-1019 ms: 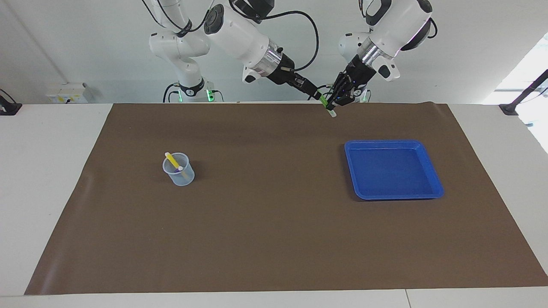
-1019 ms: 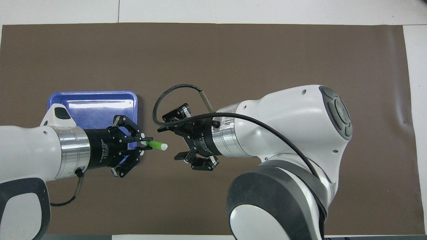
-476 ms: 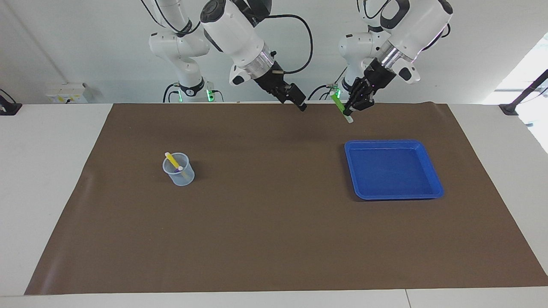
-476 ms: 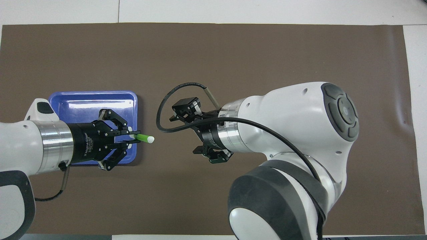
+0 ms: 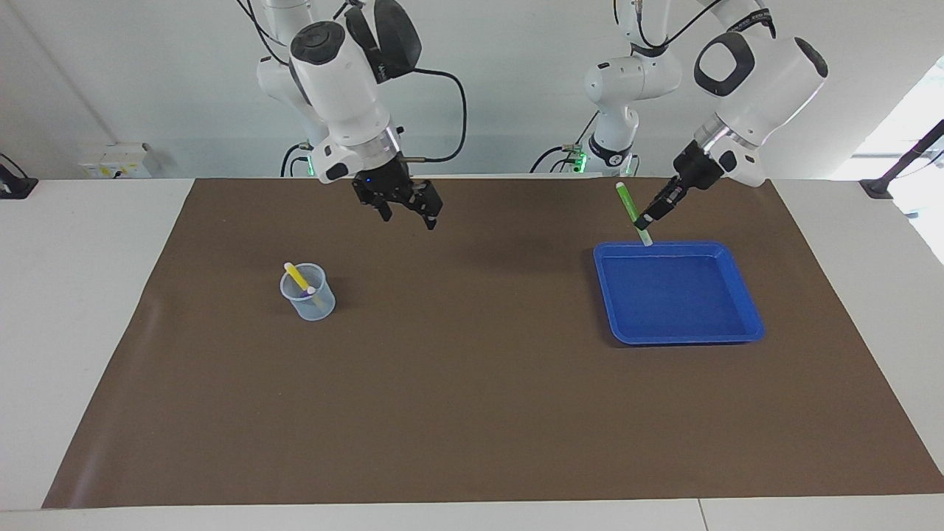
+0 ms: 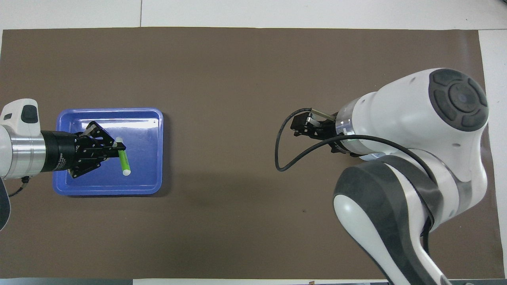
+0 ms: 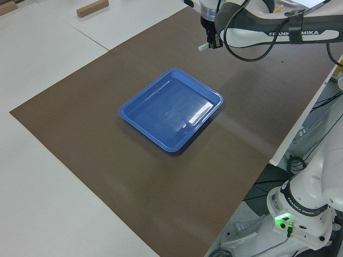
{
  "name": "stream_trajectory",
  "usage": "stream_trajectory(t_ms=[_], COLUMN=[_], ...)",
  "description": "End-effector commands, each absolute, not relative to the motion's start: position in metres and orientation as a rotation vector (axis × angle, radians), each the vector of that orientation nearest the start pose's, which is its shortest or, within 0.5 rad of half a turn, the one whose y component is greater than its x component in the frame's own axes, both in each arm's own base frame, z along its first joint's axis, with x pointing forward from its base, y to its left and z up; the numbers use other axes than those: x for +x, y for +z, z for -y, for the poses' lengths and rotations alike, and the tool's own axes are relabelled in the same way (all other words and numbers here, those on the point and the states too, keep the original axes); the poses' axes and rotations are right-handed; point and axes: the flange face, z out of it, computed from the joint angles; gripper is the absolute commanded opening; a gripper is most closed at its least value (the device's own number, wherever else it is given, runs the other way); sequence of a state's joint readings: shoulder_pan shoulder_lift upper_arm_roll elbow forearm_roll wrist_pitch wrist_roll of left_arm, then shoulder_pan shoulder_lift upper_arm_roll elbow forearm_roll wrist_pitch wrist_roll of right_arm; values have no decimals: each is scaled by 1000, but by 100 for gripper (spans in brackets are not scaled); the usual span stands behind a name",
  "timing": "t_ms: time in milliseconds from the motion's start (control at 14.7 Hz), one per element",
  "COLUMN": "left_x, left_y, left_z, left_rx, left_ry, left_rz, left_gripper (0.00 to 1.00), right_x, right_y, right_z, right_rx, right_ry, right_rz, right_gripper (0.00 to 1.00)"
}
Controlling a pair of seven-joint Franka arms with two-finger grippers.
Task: Right arm passes pens to left for tray arrangement
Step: 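Lower the green pen into the tray with the left gripper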
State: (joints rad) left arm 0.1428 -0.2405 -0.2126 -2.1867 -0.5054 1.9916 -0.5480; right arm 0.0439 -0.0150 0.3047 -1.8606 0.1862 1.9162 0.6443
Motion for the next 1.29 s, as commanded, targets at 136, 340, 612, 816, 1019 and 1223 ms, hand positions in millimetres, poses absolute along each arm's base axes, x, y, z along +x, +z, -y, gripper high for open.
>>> stream_trajectory(t_ms=[136, 340, 612, 816, 1019, 1223], left_x=[518, 535, 550, 552, 547, 543], left_y=[435, 399, 361, 346, 334, 322], left_z=[55, 47, 49, 49, 55, 57], left_rx=[-3378, -3337, -3306, -3276, -3271, -3269], left_ry=[128, 42, -42, -61, -89, -93], left_rz=[392, 11, -148, -184, -190, -191], left_gripper=[0, 0, 0, 0, 0, 0], right_x=[528, 531, 533, 535, 534, 534], right_y=[484, 447, 410, 396, 390, 387], right_z=[-134, -114, -107, -102, -93, -90], right_rx=[-3176, -3293, -3367, -3383, -3389, -3375], right_ry=[-16, -52, -100, -133, -139, -190], right_rz=[-33, 177, 377, 421, 416, 417], right_gripper=[98, 95, 85, 73, 62, 55])
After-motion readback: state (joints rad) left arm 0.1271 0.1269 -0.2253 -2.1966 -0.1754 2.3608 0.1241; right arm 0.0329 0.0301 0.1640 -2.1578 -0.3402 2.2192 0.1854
